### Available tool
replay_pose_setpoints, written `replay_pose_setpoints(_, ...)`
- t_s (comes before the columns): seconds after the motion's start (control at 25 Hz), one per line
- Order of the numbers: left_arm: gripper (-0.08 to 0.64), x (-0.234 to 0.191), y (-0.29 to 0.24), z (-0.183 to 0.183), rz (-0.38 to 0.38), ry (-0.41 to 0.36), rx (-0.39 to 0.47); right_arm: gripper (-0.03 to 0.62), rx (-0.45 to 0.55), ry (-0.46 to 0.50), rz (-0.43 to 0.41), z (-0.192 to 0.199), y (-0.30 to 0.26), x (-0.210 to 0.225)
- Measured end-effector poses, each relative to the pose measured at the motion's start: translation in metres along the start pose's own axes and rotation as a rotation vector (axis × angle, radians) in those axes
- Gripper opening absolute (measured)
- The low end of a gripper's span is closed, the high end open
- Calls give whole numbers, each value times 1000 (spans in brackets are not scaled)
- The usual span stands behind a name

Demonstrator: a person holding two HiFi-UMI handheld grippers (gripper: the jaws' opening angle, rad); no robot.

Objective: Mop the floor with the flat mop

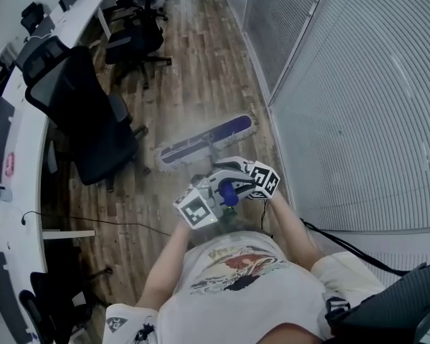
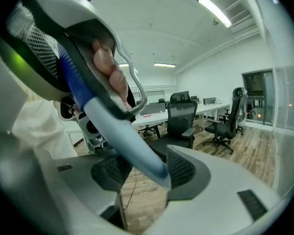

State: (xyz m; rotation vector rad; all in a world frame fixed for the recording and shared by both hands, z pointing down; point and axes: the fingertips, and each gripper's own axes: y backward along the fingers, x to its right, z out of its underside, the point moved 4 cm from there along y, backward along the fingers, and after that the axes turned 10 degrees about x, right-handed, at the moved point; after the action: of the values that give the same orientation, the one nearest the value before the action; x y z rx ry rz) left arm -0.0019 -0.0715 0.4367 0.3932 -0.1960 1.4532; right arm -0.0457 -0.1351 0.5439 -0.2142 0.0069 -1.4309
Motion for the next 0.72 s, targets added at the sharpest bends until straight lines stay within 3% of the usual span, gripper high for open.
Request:
replay_pose_setpoints(0.4, 34, 100, 37, -39, 8, 5, 18, 193, 11, -20, 55, 19, -13, -109)
replay_pose_setpoints(0.72, 34, 139, 73, -67, -60, 9, 59, 193, -58, -2, 8, 17, -37, -165)
